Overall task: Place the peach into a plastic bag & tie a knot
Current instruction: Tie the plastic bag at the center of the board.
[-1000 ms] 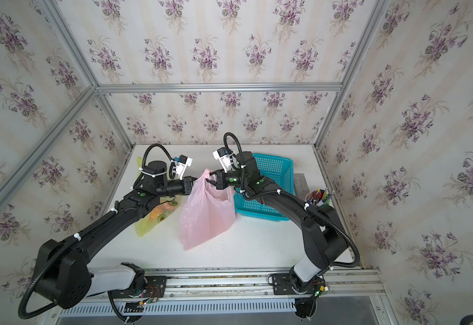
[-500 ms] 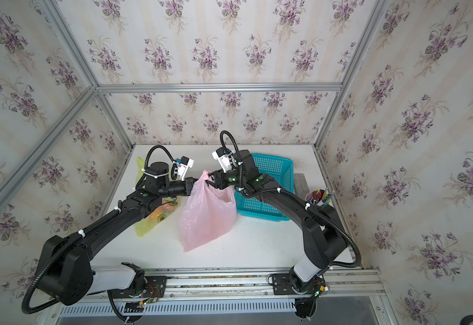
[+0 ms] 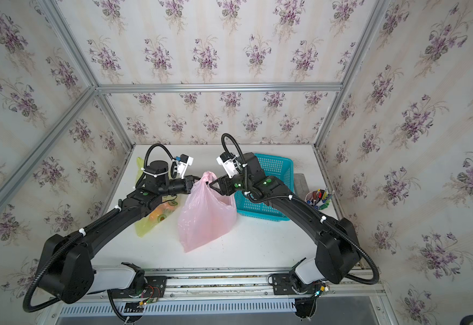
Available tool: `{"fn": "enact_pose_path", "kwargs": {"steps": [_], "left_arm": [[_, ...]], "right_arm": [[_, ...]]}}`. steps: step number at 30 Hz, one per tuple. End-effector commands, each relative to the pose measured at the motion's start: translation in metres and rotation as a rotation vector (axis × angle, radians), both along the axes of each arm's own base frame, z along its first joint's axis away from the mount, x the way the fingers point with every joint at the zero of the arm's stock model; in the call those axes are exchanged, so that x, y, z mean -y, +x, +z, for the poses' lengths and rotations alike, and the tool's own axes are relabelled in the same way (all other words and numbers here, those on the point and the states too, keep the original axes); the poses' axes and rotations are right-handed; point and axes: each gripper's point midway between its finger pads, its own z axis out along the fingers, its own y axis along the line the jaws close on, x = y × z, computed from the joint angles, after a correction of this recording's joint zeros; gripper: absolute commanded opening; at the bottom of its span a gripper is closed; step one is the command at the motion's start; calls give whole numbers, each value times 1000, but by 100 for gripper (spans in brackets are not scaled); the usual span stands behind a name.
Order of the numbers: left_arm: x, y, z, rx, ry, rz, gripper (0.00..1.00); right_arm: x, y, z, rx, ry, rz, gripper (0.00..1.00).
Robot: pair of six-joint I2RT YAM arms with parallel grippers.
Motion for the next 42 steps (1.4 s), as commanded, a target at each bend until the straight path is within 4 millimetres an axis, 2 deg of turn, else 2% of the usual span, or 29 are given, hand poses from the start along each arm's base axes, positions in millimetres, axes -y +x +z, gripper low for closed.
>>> {"fn": "enact_pose_path", "kwargs": {"steps": [1,5,7,8,11,14,18,23,42], "left_arm": [[0,2,10,49,-11,-5,0],[0,2,10,45,-10,-4,0],[1,3,9,44,-12,-7,0],[1,2,10,44,-13,-8,0],[1,2,9,43,-12,-9,0],[0,2,11,45,-14,-7,0],[0,1,11,43,-16,-6,0],[1,1,13,41,-21,-9,0],[1,-3,15,36,-35,-17,0]], "right_arm": [[9,-2,7,37,-38,-13,60],[23,-7,23,71,-50,-52,61],[31,-10,38,91,-32,-86,60],[33,-13,45,97,-17,-94,56],[30,-25,68,71,69,-72,37],[12,-44,81,-38,194,37,30],[-3,-43,76,-164,265,67,32],[-12,-37,70,-198,290,78,39],[-30,-20,60,-226,303,103,36]]}}
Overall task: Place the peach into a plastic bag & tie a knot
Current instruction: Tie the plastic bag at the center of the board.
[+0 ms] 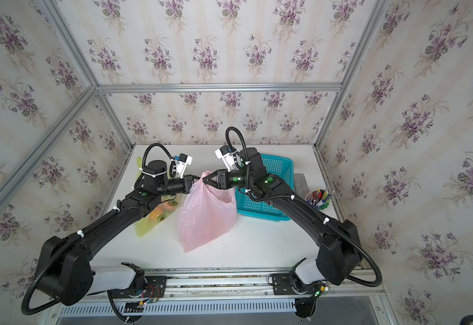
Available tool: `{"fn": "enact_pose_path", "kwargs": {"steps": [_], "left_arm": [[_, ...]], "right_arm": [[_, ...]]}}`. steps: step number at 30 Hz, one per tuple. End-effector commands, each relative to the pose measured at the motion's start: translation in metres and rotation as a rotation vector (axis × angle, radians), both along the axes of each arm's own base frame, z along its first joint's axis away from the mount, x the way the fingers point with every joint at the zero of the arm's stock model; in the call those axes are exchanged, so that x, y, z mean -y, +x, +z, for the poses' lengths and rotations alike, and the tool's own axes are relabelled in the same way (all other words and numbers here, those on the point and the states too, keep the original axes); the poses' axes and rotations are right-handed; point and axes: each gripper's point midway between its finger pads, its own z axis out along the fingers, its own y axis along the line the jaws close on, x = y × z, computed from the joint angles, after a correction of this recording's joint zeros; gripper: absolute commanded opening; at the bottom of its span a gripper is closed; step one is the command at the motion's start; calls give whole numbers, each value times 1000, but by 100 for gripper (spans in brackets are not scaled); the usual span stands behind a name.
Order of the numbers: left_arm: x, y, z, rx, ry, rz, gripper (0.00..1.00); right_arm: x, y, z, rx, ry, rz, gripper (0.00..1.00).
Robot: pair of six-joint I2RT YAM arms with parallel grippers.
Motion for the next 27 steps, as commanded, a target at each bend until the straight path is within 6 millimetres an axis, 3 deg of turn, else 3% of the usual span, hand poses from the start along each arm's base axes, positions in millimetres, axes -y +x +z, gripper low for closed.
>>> {"fn": "enact_pose_path", "kwargs": {"steps": [1,9,21,27], "left_arm": [[2,-1,8,24,-20,-13,0],[2,-1,8,22,-22,-10,0],[2,-1,10,24,-26,-9,0],[1,-1,11,26,-27,-6,0]], "right_arm": [[-4,1,11,23,38,17,35],[-8,0,12,10,58,43,26],[-9,-2,9,4,58,48,30],[-11,-2,6,-5,55,53,13]]}}
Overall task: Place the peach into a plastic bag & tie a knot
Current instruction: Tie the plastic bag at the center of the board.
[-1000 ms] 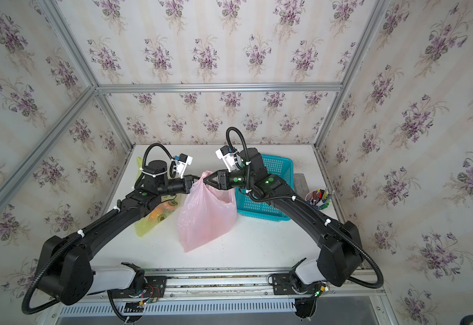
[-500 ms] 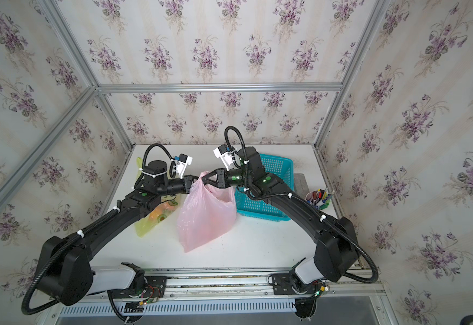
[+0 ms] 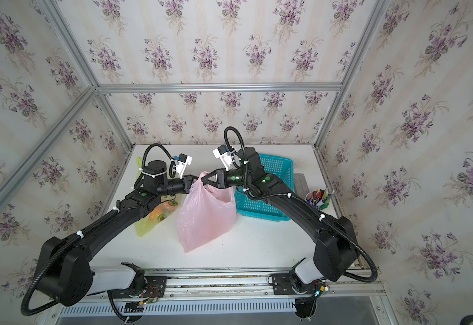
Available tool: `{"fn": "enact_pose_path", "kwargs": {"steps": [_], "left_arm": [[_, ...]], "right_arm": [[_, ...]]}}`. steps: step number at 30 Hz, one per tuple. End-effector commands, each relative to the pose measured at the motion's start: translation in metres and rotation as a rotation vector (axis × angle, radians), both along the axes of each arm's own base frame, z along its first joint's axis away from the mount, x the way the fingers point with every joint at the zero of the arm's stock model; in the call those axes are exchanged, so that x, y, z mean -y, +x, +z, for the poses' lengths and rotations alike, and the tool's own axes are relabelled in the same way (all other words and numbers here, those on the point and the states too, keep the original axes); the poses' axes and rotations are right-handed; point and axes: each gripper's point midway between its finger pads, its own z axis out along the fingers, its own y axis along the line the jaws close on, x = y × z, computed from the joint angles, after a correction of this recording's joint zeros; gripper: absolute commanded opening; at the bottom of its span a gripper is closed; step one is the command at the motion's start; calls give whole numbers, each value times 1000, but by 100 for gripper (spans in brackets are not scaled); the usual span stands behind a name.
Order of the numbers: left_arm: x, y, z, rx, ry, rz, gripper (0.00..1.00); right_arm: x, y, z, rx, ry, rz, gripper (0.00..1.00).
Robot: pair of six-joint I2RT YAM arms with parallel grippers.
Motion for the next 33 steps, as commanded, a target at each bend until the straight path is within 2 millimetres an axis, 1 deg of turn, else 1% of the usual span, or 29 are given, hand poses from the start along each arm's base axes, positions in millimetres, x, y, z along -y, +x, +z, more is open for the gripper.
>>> {"fn": "enact_pose_path", "kwargs": {"steps": [1,5,9,11,13,17,20,23,26,33], "left_arm": [[1,0,9,31,-20,-6,0],[0,1,13,40,-21,1,0],[-3,3,14,46,11,22,0],[-7,7,16,54,53,47,0],[-15,14,22,81,105,93,0],[-34,30,35,131,203,193,0],[-43,40,44,163,267,240,0],[-51,48,47,184,316,284,0],[-58,55,48,197,347,324,0],[-71,73,36,176,420,394,0]], "right_arm": [[-3,-1,5,19,23,16,11],[-2,-4,7,20,31,19,1],[0,-10,13,19,50,26,0],[3,-15,14,21,51,30,0],[5,-22,11,18,47,38,0],[9,-39,1,11,27,56,0],[12,-53,-5,13,11,66,0],[14,-65,-10,13,0,73,0],[17,-74,-19,5,-23,77,0],[27,-89,-47,-27,-85,81,0]]}}
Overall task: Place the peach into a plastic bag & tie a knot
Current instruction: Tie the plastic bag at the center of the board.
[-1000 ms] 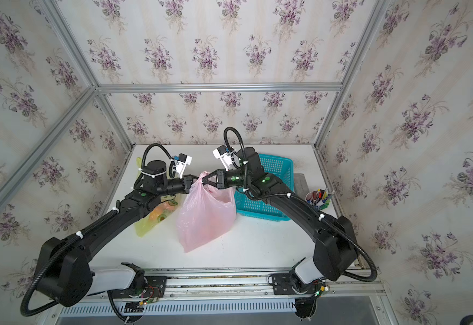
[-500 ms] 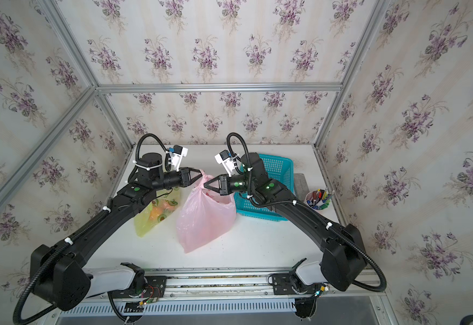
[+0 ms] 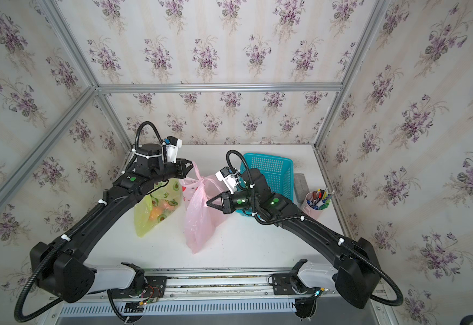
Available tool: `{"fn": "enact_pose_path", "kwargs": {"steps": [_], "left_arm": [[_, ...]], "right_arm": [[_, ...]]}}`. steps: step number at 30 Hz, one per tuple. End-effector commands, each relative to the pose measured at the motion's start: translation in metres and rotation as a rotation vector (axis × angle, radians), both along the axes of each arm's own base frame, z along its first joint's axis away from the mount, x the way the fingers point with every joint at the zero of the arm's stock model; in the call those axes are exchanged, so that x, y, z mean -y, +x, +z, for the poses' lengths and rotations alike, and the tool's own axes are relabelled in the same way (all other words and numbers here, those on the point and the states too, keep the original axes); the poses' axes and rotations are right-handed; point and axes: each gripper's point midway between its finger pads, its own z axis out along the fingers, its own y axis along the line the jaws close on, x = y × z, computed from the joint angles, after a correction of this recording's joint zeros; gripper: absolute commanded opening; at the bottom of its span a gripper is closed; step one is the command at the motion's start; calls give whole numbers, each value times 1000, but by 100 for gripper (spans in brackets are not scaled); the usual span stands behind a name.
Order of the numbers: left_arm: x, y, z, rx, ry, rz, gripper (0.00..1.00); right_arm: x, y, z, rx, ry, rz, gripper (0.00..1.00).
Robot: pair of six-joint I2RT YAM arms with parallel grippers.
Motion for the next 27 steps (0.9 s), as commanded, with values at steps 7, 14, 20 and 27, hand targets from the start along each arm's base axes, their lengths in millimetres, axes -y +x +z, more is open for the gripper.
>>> {"fn": "enact_pose_path", "kwargs": {"steps": [7,14,20,27], "left_arm": [[-21,38,-19,-17,84,116,0],[-28,57,-22,-31,81,137,0],[1,60,-10,-58,-10,-18,26],[-38,40,6,-24,65,153,100]], "right_arm": [[20,-19,-40,-37,-108,-7,0],[30,-22,-54,-24,-167,-26,0],[29,3,-45,25,-194,-103,1],[82,94,-12,225,-305,-519,64]]}}
